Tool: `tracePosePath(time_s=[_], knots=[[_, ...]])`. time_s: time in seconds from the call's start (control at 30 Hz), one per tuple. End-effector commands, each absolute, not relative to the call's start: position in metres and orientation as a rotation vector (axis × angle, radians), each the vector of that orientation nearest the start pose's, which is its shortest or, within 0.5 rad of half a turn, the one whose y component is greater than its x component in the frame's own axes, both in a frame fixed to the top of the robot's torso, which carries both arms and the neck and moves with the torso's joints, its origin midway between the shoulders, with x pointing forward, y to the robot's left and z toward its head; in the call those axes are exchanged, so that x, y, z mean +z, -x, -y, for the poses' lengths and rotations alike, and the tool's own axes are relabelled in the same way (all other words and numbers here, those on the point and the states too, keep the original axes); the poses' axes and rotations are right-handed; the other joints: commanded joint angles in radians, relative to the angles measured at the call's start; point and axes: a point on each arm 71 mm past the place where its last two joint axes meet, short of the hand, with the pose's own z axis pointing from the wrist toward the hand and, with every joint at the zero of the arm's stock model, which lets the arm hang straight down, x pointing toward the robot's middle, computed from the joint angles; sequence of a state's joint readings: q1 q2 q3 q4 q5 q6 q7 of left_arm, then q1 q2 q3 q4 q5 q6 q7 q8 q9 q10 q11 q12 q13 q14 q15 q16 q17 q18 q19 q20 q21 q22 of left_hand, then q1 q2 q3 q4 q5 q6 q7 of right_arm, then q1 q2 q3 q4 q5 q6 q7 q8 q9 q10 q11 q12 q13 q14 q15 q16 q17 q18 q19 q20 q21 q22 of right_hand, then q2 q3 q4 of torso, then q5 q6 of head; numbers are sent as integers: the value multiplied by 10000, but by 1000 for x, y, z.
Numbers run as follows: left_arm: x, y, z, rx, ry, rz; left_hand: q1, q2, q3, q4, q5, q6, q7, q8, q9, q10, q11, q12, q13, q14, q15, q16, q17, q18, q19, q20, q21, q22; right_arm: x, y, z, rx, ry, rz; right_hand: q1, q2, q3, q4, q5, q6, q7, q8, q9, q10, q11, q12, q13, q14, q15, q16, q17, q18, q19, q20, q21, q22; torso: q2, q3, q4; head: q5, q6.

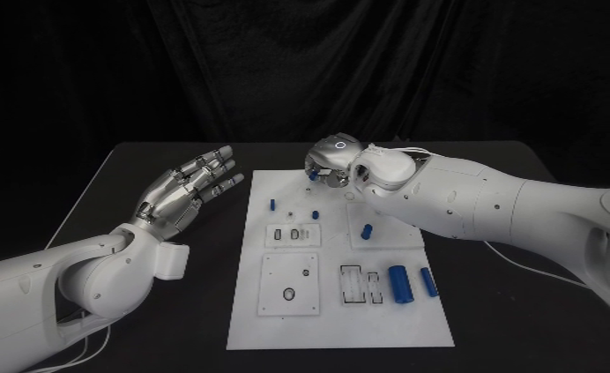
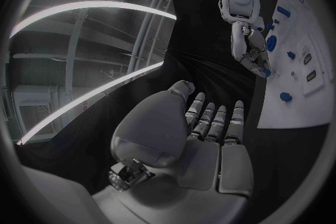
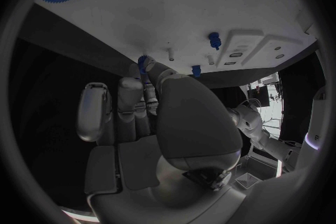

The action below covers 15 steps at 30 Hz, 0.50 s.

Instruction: Assemble the parts on the task board

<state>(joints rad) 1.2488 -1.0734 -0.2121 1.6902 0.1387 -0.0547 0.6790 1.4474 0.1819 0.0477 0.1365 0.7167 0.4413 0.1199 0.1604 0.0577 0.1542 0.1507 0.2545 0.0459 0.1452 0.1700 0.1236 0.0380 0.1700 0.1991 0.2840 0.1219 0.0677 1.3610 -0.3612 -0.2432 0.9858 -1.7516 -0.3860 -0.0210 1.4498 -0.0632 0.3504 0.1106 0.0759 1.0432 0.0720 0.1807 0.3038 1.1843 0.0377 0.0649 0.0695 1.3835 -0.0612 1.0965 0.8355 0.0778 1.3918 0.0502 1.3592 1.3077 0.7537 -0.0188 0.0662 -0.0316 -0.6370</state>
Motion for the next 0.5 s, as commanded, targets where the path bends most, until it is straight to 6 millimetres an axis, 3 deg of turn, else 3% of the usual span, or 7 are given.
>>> tracePosePath(time_s=[0.03, 0.4, 0.43, 0.5], knots=[[-180, -433, -267, -18806, 11060, -11947, -49, 14, 66, 18, -41, 21, 62, 43, 6, 1, 51, 49, 10, -33, 68, 59, 14, 61, 37, 63, 65, 4, -179, -566, 93, 4064, 6661, -14355, -120, 28, -7, 70, 28, -74, 13, -77, -2, -106, 3, -52, -8, -35, 77, -66, -54, -65, -32, 60, -45, -4, 1, -2, -3, -13, -1], [-181, -435, -267, -18827, 11055, -11976, -54, 29, 109, 10, -49, 14, 71, 43, 6, 2, 72, 66, 11, -24, 84, 73, 15, 55, 42, 66, 69, 4, -181, -566, 94, 3995, 6632, -14451, -174, 8, -13, 145, -30, -230, 25, -212, -6, -252, 46, -59, -5, -130, 108, -196, -199, -41, -111, 92, -132, -69, -1, -2, -7, -32, -40], [-181, -435, -267, -18826, 11055, -11979, -54, 29, 109, 10, -49, 14, 71, 43, 6, 2, 72, 66, 11, -24, 84, 73, 15, 55, 42, 66, 69, 4, -181, -567, 94, 3945, 6619, -14517, -184, -9, -13, 163, -38, -289, 15, -263, -12, -355, 95, -62, -12, -147, 134, -211, -205, -37, -132, 111, -157, -83, -4, -2, -7, -36, -46], [-181, -435, -267, -18826, 11057, -11988, -54, 29, 109, 10, -49, 14, 71, 43, 6, 2, 72, 66, 11, -24, 84, 73, 15, 55, 42, 66, 69, 4, -183, -568, 95, 3738, 6569, -14783, -270, -151, -40, 257, -67, -920, -47, -710, -176, -1107, 353, -63, -41, -293, 313, -394, -398, -4, -273, 249, -323, -213, -6, 2, -10, -38, -64]])
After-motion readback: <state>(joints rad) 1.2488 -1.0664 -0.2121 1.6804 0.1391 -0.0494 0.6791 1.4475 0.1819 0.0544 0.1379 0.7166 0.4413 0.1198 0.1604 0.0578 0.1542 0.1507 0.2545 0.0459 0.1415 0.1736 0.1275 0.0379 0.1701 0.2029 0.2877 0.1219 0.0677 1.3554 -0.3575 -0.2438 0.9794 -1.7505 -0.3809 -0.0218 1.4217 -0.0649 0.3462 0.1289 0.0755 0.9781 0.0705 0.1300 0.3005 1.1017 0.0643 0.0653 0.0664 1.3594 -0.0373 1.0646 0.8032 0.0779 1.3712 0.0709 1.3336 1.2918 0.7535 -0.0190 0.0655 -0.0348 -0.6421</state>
